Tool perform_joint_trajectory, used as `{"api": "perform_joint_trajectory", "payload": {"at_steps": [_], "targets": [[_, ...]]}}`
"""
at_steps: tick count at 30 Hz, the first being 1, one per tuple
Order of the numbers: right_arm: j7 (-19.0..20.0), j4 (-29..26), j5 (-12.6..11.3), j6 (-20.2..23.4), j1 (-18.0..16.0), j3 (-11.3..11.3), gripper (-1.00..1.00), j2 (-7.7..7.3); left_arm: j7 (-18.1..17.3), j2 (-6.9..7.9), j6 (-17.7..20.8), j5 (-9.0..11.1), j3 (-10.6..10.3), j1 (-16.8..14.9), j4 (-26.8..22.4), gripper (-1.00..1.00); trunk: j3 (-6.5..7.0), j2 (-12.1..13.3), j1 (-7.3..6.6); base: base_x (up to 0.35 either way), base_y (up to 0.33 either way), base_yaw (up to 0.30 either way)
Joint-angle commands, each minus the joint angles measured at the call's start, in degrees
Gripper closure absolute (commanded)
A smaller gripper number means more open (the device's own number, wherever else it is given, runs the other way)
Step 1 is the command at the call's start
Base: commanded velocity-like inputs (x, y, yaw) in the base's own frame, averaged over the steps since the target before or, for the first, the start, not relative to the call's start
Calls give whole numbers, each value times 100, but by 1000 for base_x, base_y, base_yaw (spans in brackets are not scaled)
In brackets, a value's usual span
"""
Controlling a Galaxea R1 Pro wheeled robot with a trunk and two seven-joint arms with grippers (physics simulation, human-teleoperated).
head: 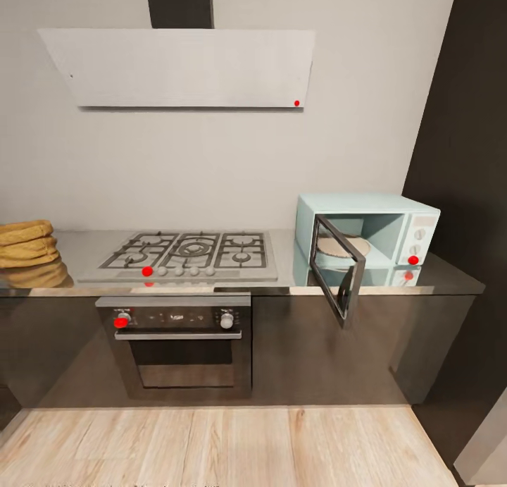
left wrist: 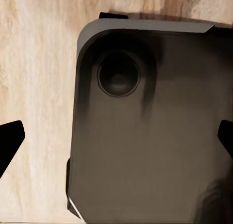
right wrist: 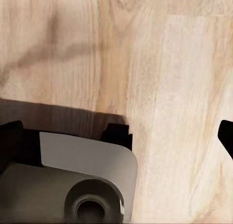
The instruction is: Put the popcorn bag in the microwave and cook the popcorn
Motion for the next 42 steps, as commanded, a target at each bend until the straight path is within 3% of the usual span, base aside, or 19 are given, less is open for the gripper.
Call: {"api": "perform_joint_trajectory", "payload": {"at_steps": [1, 2, 3, 9, 42], "targets": [[15, 6, 42, 9, 27, -48, -100, 5, -1, -3, -12, 80, 50, -1, -1, -100, -5, -3, 0, 0, 0, 252], [15, 6, 44, 8, 60, -46, -100, 15, -1, -5, -13, 112, 36, -1, -3, -100, -5, -3, 0, 0, 0, 263], [13, 5, 54, -25, 447, -45, -100, 15, 1, 1, -13, 937, 44, -1, 1, -100, -5, -3, 0, 0, 0, 273], [-145, 5, 168, -37, 448, -36, -100, 50, 10, 1, -13, 942, 67, -1, -2, -100, -5, -3, 0, 0, 0, 275], [-258, 5, 183, -64, 448, -36, -100, 61, 28, -2, -13, 951, 81, -1, 2, -100, -5, -3, 0, 0, 0, 276]]}}
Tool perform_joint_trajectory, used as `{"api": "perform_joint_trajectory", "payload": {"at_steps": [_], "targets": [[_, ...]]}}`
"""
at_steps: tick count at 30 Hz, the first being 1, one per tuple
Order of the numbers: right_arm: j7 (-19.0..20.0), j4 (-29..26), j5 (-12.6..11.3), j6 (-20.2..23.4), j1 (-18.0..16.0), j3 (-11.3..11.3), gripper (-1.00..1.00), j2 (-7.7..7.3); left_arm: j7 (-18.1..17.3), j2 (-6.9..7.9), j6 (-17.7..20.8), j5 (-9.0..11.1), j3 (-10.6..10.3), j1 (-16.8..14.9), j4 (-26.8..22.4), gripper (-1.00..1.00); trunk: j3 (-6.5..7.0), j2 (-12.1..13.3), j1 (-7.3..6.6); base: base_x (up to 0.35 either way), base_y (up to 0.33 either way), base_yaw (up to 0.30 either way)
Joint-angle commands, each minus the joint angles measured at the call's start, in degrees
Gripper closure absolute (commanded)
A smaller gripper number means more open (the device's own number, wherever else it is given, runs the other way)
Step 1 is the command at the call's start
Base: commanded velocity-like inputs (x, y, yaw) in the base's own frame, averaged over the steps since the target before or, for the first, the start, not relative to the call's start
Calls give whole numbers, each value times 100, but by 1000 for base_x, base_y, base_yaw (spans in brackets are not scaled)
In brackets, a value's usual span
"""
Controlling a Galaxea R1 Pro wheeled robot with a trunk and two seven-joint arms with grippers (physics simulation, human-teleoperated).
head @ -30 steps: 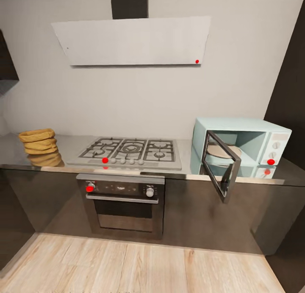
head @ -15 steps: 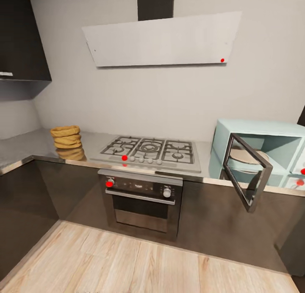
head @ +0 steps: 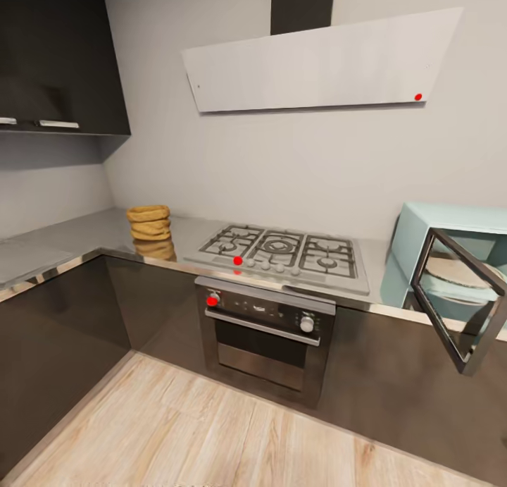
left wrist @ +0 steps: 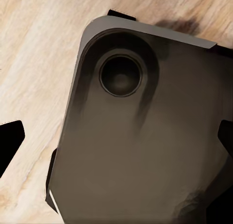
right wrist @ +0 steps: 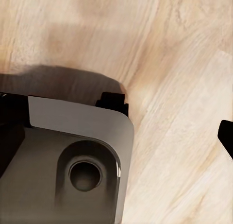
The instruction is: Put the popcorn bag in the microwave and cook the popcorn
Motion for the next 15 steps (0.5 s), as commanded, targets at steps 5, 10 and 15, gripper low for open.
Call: {"api": "perform_joint_trajectory", "payload": {"at_steps": [5, 10, 15], "targets": [[15, 9, 44, 3, -6, -49, -100, -3, 6, -4, -11, 6, 26, -1, -2, -100, -5, -3, 0, 0, 0, 276], [15, 9, 37, 3, -6, -49, -100, 2, 5, -2, -11, 6, 24, -1, -2, -100, -5, -3, 0, 0, 0, 276], [15, 9, 35, 3, -6, -49, -100, 6, 5, -6, -11, 4, 18, -1, -2, -100, -5, -3, 0, 0, 0, 276]]}}
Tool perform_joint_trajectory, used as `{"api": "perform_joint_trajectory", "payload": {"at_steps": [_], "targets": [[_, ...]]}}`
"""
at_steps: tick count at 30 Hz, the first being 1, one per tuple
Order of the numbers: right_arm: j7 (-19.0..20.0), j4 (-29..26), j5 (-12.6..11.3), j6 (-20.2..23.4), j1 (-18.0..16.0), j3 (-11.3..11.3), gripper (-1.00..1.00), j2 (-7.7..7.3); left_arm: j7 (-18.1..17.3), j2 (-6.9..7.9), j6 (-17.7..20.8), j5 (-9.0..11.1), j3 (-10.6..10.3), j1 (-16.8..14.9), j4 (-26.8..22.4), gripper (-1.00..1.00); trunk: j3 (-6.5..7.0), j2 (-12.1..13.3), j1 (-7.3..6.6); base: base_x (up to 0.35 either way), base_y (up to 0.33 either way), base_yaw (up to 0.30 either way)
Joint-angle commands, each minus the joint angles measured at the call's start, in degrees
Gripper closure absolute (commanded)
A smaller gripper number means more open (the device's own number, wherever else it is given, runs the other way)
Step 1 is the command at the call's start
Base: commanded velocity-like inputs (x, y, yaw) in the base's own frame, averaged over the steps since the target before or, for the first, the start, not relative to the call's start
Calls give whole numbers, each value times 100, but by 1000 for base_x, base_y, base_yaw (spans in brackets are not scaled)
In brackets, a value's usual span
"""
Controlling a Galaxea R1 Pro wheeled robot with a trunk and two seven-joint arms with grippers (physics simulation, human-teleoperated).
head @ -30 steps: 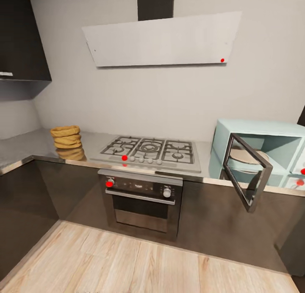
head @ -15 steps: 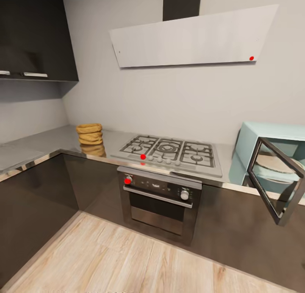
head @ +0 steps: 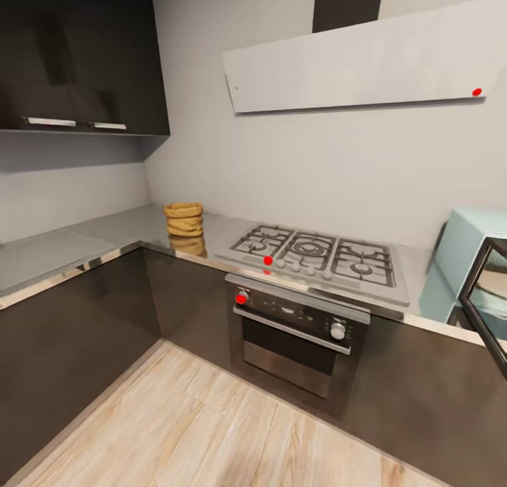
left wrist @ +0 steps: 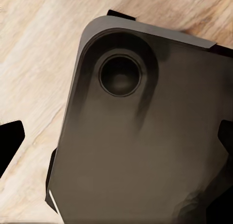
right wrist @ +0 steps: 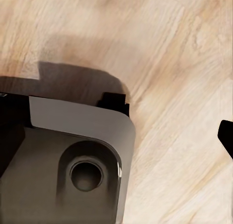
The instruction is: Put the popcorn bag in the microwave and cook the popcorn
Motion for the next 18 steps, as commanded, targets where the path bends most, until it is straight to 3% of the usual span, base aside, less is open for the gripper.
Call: {"api": "perform_joint_trajectory", "payload": {"at_steps": [1, 4, 5, 7, 18], "targets": [[13, 9, 43, 2, -7, -49, -100, 2, 5, -2, -11, 4, 24, -1, -2, -100, -5, -3, 0, 0, 0, 276], [7, 9, 43, -5, -7, -49, -100, 37, 5, 3, -11, 6, 24, -1, -2, -100, -5, -3, 0, 0, 0, 276], [-33, 9, 43, -5, -7, -49, -100, 150, 5, 1, -11, 3, 16, -1, -8, -100, -5, -3, 0, 0, 0, 172], [-139, 9, 43, -2, -7, -49, -100, 203, 2, -1, -11, -24, -17, -1, -9, -100, -5, -3, 0, 33, 13, 53], [-188, 2, 59, -80, -7, -40, -100, 185, -30, -2, -1, -51, -64, -1, -2, -100, -5, -3, 0, 262, 173, 4]]}}
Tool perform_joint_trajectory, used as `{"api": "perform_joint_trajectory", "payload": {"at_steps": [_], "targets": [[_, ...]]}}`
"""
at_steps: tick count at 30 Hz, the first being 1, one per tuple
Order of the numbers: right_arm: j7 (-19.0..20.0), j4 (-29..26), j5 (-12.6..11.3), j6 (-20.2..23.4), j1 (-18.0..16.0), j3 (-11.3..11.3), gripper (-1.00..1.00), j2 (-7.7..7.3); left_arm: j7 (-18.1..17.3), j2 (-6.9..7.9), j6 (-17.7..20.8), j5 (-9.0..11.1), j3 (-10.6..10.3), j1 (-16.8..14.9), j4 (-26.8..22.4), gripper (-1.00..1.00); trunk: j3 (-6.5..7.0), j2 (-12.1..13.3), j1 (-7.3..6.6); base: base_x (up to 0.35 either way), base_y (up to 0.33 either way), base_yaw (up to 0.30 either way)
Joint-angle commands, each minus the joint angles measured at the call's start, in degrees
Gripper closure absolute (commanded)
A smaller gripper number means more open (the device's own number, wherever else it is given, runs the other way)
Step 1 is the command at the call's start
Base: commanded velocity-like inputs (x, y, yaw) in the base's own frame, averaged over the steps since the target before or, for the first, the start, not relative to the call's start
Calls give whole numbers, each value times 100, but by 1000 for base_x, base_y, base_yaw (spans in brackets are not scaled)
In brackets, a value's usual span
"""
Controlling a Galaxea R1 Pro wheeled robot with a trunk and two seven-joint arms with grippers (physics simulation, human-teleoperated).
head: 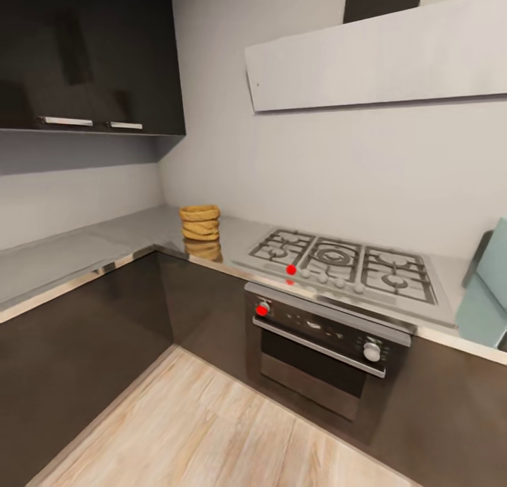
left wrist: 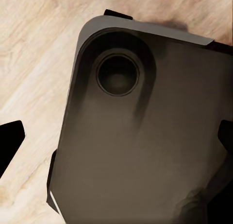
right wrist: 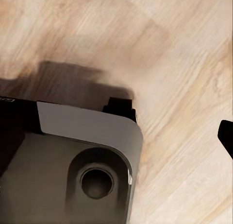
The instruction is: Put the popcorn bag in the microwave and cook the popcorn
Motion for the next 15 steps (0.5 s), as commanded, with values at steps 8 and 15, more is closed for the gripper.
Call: {"api": "perform_joint_trajectory", "payload": {"at_steps": [8, 15], "targets": [[19, 17, 41, -54, -7, -48, -100, 2, 7, -1, -11, 17, 18, -1, -2, -100, -5, -3, 3, 303, 175, 0], [14, 18, 38, -58, -7, -48, -100, -1, 10, -1, -11, 12, 22, -1, -2, -100, -5, -3, 3, 312, 141, 0]]}}
